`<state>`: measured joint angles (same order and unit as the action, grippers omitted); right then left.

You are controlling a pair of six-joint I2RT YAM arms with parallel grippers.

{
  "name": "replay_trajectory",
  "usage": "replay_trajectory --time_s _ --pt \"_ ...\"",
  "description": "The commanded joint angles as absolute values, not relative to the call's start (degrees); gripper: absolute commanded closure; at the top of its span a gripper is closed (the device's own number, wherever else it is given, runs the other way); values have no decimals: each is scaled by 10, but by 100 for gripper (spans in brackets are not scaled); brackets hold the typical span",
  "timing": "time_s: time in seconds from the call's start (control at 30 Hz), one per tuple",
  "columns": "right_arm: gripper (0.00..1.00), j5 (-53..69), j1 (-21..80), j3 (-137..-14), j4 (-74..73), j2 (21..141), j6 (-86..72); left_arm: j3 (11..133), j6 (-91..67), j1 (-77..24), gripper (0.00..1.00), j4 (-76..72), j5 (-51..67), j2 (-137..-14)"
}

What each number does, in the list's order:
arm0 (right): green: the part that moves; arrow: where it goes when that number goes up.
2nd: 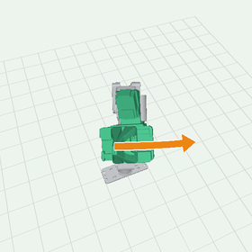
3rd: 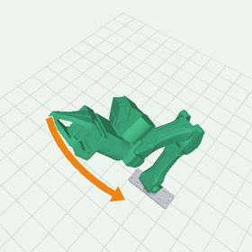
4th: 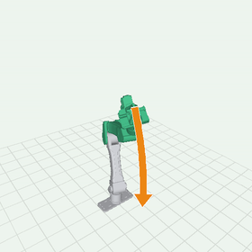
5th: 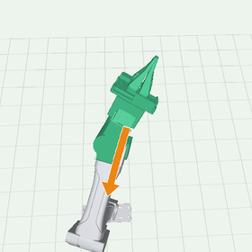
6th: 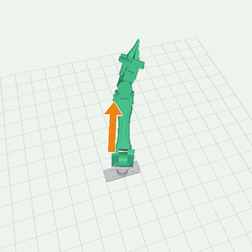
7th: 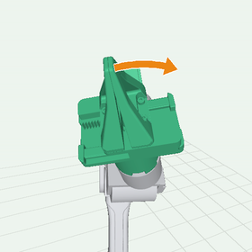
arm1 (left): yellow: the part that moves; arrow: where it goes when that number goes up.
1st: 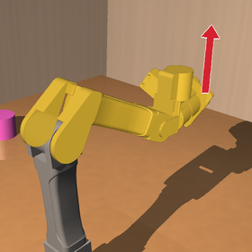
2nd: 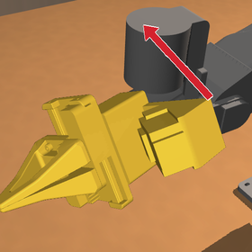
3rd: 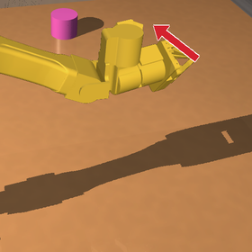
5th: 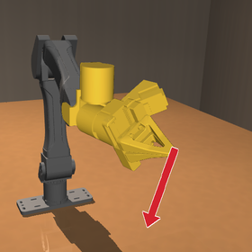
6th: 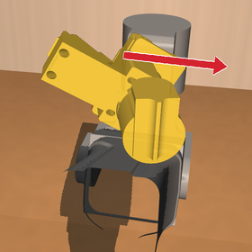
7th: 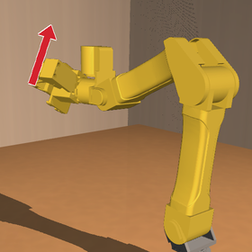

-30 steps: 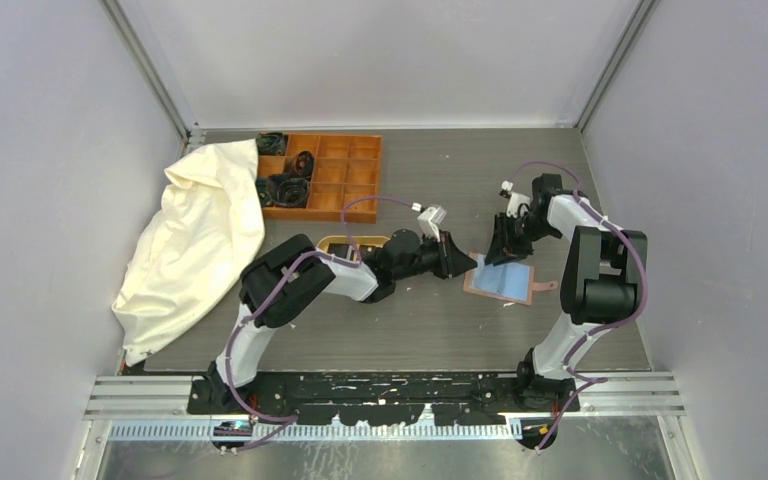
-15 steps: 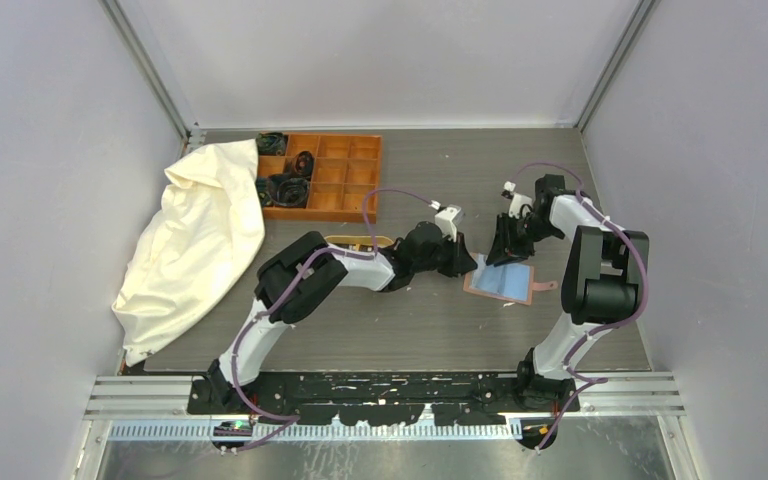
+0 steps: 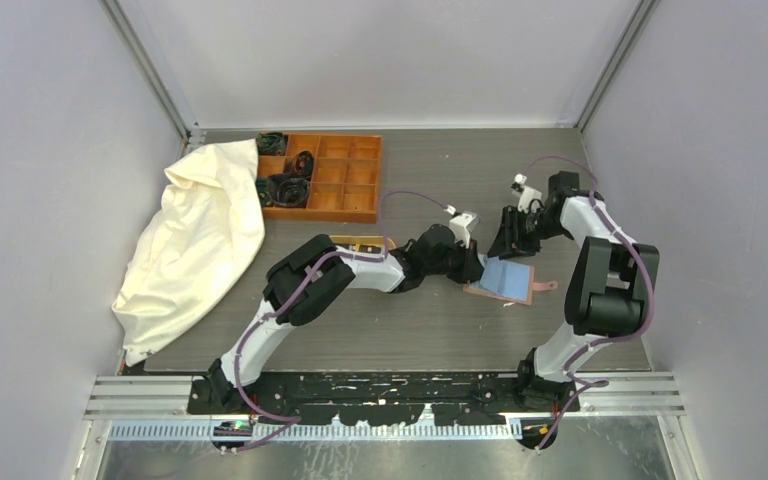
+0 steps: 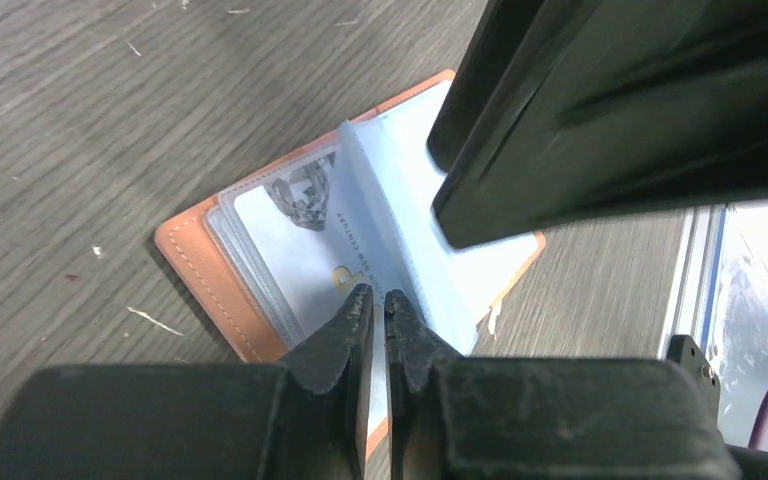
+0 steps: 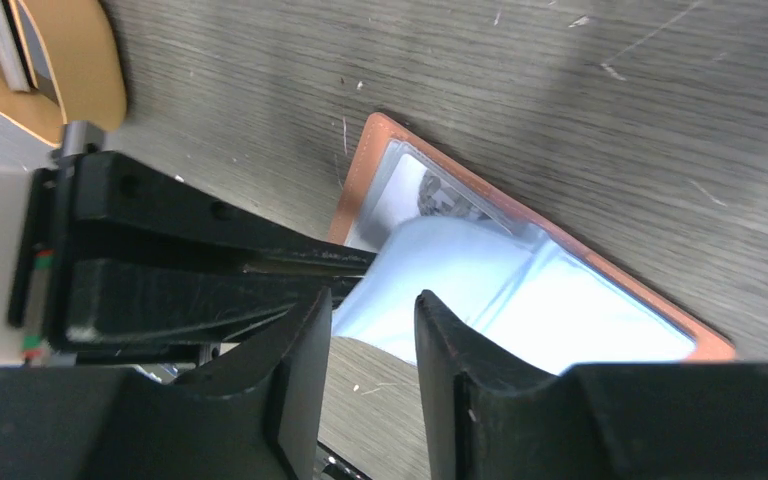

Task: Put the credit cards into the card holder
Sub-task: Turn over the card slot in the card holder.

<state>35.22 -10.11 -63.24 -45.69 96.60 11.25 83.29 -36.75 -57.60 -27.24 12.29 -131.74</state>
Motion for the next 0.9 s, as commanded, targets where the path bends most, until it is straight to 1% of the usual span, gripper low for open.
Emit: replay_trajectory --time_s 0.0,0.17,0.33,0.57,0.7,0.8,0.87 --pt "56 383 -147 -659 -464 900 136 853 -355 -581 89 -294 152 -1320" --pt "57 383 -212 -649 -462 880 138 872 -347 -596 86 -305 174 -1330" --pt "64 384 -273 -654 -468 887 135 915 -330 -622 81 -282 177 -1349" --pt "66 386 -315 -640 -467 883 146 964 -328 -637 77 -253 186 -1381" --pt "66 395 -315 -633 -465 876 150 935 -315 -631 75 -271 164 -1345" --pt "66 410 -312 -633 -479 892 163 864 -298 -620 74 -310 147 -1283" --pt "66 409 -303 -637 -493 908 179 811 -281 -610 74 -334 133 -1220"
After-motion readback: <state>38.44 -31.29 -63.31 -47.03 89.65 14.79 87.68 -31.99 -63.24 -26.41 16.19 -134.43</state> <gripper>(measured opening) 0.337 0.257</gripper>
